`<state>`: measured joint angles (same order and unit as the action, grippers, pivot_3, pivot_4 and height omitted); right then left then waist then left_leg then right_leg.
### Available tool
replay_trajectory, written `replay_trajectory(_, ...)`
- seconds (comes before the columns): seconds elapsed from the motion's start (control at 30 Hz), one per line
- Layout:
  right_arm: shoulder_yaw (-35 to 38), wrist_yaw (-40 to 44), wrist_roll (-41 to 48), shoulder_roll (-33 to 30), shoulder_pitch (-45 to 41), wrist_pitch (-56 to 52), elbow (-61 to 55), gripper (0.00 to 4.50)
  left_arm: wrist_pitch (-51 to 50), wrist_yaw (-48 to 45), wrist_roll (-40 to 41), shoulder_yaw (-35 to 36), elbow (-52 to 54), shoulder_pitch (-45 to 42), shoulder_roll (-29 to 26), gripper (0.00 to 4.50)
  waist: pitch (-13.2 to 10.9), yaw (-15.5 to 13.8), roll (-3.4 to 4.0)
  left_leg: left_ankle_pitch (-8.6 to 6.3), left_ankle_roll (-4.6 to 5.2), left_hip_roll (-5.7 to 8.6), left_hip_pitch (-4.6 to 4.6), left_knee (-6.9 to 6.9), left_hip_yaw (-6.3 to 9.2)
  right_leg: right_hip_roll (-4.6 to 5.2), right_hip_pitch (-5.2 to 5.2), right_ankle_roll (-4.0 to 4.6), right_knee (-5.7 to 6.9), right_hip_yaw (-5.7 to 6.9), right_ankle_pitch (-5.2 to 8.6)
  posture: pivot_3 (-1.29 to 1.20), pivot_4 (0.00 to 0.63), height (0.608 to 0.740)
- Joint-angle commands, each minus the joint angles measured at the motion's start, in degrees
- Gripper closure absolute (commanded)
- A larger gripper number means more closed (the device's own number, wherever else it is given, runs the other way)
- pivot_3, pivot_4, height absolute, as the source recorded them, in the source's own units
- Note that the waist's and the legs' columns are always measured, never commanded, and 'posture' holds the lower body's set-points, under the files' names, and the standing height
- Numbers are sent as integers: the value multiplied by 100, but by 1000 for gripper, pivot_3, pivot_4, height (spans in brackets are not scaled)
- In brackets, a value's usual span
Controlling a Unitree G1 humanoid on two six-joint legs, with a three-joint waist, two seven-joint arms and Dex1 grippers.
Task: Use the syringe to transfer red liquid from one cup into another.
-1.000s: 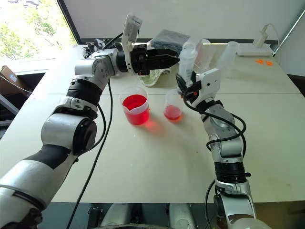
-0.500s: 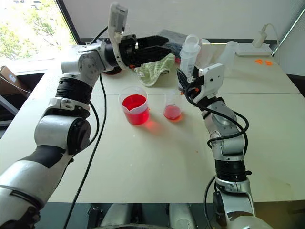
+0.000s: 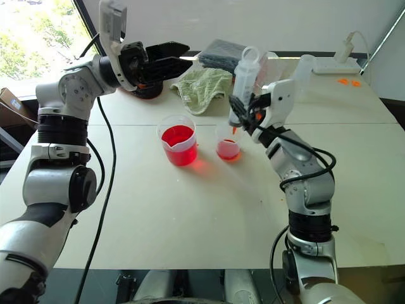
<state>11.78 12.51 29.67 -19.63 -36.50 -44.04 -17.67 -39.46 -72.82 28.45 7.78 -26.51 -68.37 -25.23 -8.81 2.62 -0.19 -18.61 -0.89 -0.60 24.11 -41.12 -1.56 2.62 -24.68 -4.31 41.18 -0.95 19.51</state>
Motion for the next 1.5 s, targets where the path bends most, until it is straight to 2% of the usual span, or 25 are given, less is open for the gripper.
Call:
replay_trajectory(0.03,634,-308,536,-357,-570,-1130,-4,3099,-409,38,371,96,803,280,-290,301,0,-9,0,0,0,0,0,0,1,0,0,0,1,0,0,0,150,711)
replay_trajectory(0.23,1485,-458,1263,-1136,-1597,-3564,619,3099,-969,500,802,365,2021,1225,-788,301,0,-9,0,0,1,0,1,1,3,2,1,0,-1,-1,0,0,150,711)
replay_trajectory(0.33,1497,-459,1092,-1525,-1996,-4537,1188,3099,-1183,771,1033,510,2519,1628,-938,301,0,-18,0,-1,1,0,2,4,-1,2,0,0,-2,-5,0,0,150,711)
replay_trajectory(0.4,1416,-343,1055,-1775,-2084,-4816,1545,3099,-1214,918,1109,578,2793,1895,-1035,301,0,-22,0,-1,2,0,2,4,0,2,1,0,-3,-5,0,0,150,711)
replay_trajectory(0.63,615,36,826,-2431,-1990,-4844,2738,3099,-1420,1448,1543,831,3478,2596,-1161,301,0,-18,0,-2,4,1,4,4,-3,2,1,0,-6,-8,0,0,150,711)
replay_trajectory(0.83,-269,481,373,-2443,-2244,-4628,3861,3099,-1703,1858,2051,1034,4022,3047,-1274,301,0,-11,0,-2,4,-1,5,4,-4,0,0,0,-9,-9,0,0,150,711)
replay_trajectory(0.97,-932,1014,17,-2462,-2246,-4062,4461,3099,-1807,2121,2301,1127,4366,3333,-1398,301,0,-20,0,-2,4,-1,6,4,-5,0,0,0,-10,-9,0,0,150,711)
replay_trajectory(1.43,-2062,2275,-985,-2382,-2745,-3233,5923,3099,-1765,2770,2871,1096,4744,3701,-1379,301,0,-30,-1,-2,4,0,7,1,-4,0,2,0,-12,-8,0,0,150,711)
replay_trajectory(1.5,-2160,2410,-1104,-2370,-2804,-3139,6048,2080,-1735,2787,2883,1076,4751,3727,-1363,281,0,-33,-1,-2,4,0,6,0,-4,0,2,0,-12,-8,0,0,150,711)
